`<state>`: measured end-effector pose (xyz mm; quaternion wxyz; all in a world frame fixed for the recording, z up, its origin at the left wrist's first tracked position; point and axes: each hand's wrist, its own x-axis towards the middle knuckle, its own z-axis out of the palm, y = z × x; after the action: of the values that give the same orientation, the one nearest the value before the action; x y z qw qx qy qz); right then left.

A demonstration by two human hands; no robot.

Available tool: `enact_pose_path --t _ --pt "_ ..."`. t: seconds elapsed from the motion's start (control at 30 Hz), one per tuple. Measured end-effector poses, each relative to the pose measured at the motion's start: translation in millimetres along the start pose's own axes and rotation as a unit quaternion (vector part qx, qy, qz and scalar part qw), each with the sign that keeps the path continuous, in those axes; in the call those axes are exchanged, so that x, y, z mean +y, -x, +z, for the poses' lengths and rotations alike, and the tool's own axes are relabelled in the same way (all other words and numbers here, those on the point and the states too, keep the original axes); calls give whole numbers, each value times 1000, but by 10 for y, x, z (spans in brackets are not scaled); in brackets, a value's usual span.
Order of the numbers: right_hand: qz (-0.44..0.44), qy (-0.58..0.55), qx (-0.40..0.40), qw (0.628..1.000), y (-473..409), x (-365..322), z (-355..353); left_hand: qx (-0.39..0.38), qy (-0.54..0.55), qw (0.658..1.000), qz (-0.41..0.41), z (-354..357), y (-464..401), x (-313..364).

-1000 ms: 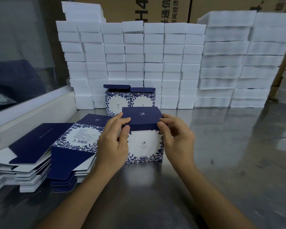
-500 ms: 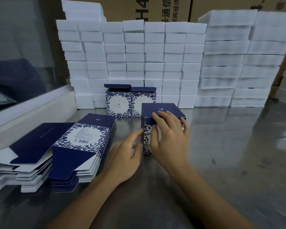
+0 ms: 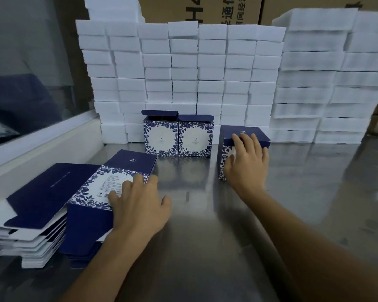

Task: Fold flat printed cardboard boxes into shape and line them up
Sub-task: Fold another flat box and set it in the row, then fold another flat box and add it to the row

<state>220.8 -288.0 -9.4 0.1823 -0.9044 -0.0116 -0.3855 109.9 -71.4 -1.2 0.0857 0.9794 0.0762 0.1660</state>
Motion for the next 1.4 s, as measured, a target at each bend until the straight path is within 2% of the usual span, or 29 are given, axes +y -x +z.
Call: enact_pose_path --t 0.13,0.33,0.57,0.73,1.0,1.17,1.27,1.4 --pt "-3 -21 -30 999 -259 60 181 -34 -33 999 -6 48 -5 8" --pt "-16 -58 -142 988 -618 -25 381 -46 -23 999 -5 84 1 21" --pt "-27 -23 -237 971 -902 -12 470 -48 -30 998 -4 113 7 21" --pt "-44 20 -277 960 -1047 6 550 -35 -24 999 1 127 -5 2" --pt "-66 95 -339 934 -1136 -59 540 -37 -21 999 13 144 -11 -20" --pt "-36 59 -375 925 -948 -83 597 -38 -11 999 14 145 -23 -27" --pt "-21 36 -432 901 -660 -34 689 -38 -6 999 13 132 -26 -36" --pt "-43 70 -376 923 -242 8 740 -50 -8 999 14 117 -22 -12"
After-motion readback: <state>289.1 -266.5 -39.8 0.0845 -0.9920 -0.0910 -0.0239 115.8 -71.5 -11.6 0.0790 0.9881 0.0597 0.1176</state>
